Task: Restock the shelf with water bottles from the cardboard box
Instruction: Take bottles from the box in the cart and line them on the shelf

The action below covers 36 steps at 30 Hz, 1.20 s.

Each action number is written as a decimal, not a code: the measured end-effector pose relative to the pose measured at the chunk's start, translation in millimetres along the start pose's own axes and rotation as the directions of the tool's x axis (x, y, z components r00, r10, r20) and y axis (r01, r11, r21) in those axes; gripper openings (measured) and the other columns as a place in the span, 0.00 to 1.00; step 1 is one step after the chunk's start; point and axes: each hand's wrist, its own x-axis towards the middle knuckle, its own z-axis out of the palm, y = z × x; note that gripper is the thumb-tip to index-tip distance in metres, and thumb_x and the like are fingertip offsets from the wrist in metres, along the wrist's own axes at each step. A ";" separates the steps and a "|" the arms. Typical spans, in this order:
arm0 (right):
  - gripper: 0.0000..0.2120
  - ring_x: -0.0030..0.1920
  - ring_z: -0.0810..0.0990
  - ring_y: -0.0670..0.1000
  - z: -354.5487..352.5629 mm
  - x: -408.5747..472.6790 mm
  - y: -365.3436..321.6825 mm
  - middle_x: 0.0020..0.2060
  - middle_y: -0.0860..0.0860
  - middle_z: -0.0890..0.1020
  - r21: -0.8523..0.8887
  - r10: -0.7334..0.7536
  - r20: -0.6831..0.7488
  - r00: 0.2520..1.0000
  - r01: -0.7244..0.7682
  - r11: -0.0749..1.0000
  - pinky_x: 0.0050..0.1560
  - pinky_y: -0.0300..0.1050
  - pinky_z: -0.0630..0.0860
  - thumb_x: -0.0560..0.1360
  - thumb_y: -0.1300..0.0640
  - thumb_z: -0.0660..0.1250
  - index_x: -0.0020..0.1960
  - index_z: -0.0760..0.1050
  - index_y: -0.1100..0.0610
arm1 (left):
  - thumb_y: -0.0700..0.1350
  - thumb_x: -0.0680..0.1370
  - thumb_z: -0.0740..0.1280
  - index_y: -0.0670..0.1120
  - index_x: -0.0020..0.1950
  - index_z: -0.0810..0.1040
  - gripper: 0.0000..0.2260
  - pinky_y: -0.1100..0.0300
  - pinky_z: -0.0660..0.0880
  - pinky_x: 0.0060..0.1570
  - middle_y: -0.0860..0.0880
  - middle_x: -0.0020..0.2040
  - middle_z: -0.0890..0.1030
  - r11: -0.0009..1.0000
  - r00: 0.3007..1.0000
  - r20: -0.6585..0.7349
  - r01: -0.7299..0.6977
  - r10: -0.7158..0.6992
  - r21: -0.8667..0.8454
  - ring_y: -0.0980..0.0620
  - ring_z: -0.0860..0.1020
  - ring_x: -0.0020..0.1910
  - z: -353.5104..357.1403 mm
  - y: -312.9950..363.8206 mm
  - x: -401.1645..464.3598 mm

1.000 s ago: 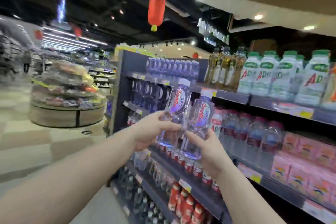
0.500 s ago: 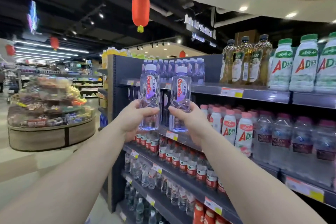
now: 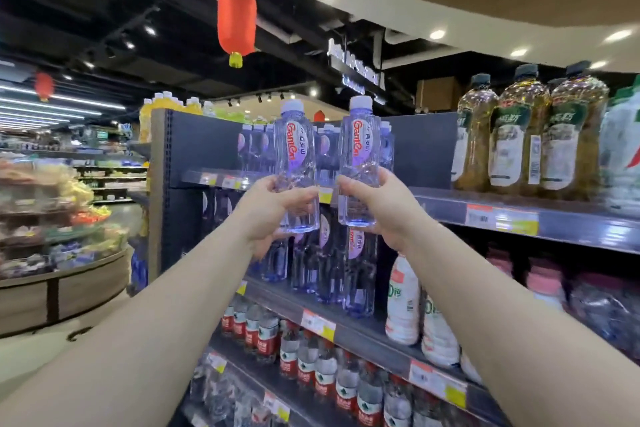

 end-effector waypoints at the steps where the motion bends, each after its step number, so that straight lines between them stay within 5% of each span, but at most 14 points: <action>1: 0.46 0.63 0.76 0.51 1.1 12.3 0.8 0.63 0.47 0.79 -0.015 -0.007 -0.010 1.000 0.007 1.000 0.63 0.64 0.72 0.58 0.40 0.80 0.72 0.65 0.47 | 0.51 0.59 0.81 0.45 0.66 0.73 0.38 0.35 0.74 0.60 0.48 0.58 0.84 1.000 1.000 0.002 -0.012 0.012 -0.008 0.49 0.83 0.56 -4.2 -2.7 15.1; 7: 0.42 0.59 0.80 0.49 3.8 75.4 -4.5 0.57 0.47 0.83 -0.141 -0.103 -0.117 0.988 0.087 0.986 0.61 0.60 0.74 0.58 0.40 0.80 0.69 0.69 0.48 | 0.50 0.62 0.82 0.48 0.65 0.75 0.34 0.39 0.76 0.58 0.51 0.59 0.83 0.992 0.992 0.089 -0.086 0.094 -0.089 0.54 0.83 0.55 -24.4 -12.4 100.3; 11: 0.45 0.58 0.81 0.51 11.4 122.1 -1.0 0.56 0.48 0.83 -0.223 -0.154 -0.255 0.955 0.096 0.970 0.62 0.62 0.74 0.56 0.38 0.80 0.69 0.69 0.48 | 0.43 0.71 0.76 0.46 0.55 0.77 0.15 0.56 0.78 0.42 0.50 0.51 0.83 0.986 0.973 0.167 -0.151 0.160 -0.065 0.59 0.83 0.43 -41.9 -24.0 165.3; 14: 0.41 0.55 0.83 0.52 9.0 147.8 -0.1 0.53 0.47 0.84 -0.323 -0.211 -0.352 0.912 0.094 0.942 0.62 0.59 0.76 0.55 0.39 0.79 0.65 0.72 0.47 | 0.40 0.72 0.75 0.37 0.60 0.76 0.19 0.68 0.76 0.35 0.43 0.52 0.83 0.977 0.953 0.216 -0.206 0.213 -0.055 0.54 0.83 0.41 -52.6 -26.3 205.9; 18: 0.30 0.53 0.84 0.50 -7.5 162.9 -0.8 0.51 0.49 0.85 -0.397 -0.225 -0.444 0.867 0.034 0.917 0.61 0.56 0.77 0.60 0.43 0.79 0.59 0.76 0.50 | 0.41 0.72 0.75 0.35 0.59 0.75 0.19 0.69 0.75 0.33 0.42 0.50 0.79 0.974 0.935 0.274 -0.215 0.225 -0.065 0.62 0.81 0.30 -60.9 -29.2 248.7; 23: 0.25 0.52 0.84 0.53 -31.1 177.7 4.3 0.53 0.50 0.85 -0.378 -0.085 -0.575 0.814 -0.172 0.910 0.58 0.60 0.78 0.64 0.48 0.80 0.59 0.78 0.51 | 0.43 0.72 0.76 0.42 0.59 0.76 0.18 0.67 0.68 0.31 0.45 0.52 0.81 0.980 0.922 0.332 -0.175 0.198 -0.100 0.62 0.81 0.32 -57.8 -35.1 277.3; 27: 0.34 0.54 0.82 0.54 -42.4 189.3 16.6 0.52 0.51 0.84 -0.466 0.013 -0.611 0.792 -0.373 0.802 0.52 0.59 0.81 0.56 0.41 0.81 0.58 0.78 0.50 | 0.45 0.71 0.77 0.42 0.59 0.75 0.20 0.62 0.70 0.39 0.47 0.52 0.83 0.985 0.915 0.366 -0.150 0.172 -0.088 0.54 0.84 0.42 -51.8 -44.1 295.4; 29: 0.31 0.56 0.81 0.53 -48.0 193.8 22.6 0.54 0.50 0.83 -0.510 0.047 -0.609 0.792 -0.436 0.742 0.49 0.55 0.82 0.60 0.42 0.80 0.60 0.77 0.51 | 0.46 0.71 0.77 0.41 0.62 0.75 0.23 0.60 0.69 0.39 0.48 0.52 0.84 0.988 0.913 0.379 -0.131 0.153 -0.083 0.52 0.84 0.45 -48.6 -47.4 302.8; 33: 0.28 0.56 0.78 0.50 -49.6 193.6 17.7 0.55 0.48 0.79 -0.559 0.069 -0.599 0.797 -0.479 0.677 0.45 0.52 0.83 0.65 0.45 0.79 0.60 0.74 0.52 | 0.45 0.73 0.76 0.44 0.60 0.74 0.20 0.59 0.68 0.37 0.52 0.46 0.81 0.989 0.911 0.385 -0.136 0.148 -0.058 0.59 0.80 0.40 -42.7 -50.3 310.6; 36: 0.30 0.53 0.78 0.51 -49.5 188.1 11.4 0.56 0.48 0.77 -0.574 0.141 -0.579 0.803 -0.524 0.629 0.48 0.52 0.83 0.64 0.47 0.80 0.62 0.71 0.51 | 0.47 0.71 0.77 0.45 0.59 0.74 0.20 0.58 0.70 0.39 0.50 0.51 0.83 0.990 0.916 0.378 -0.142 0.137 -0.015 0.58 0.82 0.42 -49.0 -51.6 316.9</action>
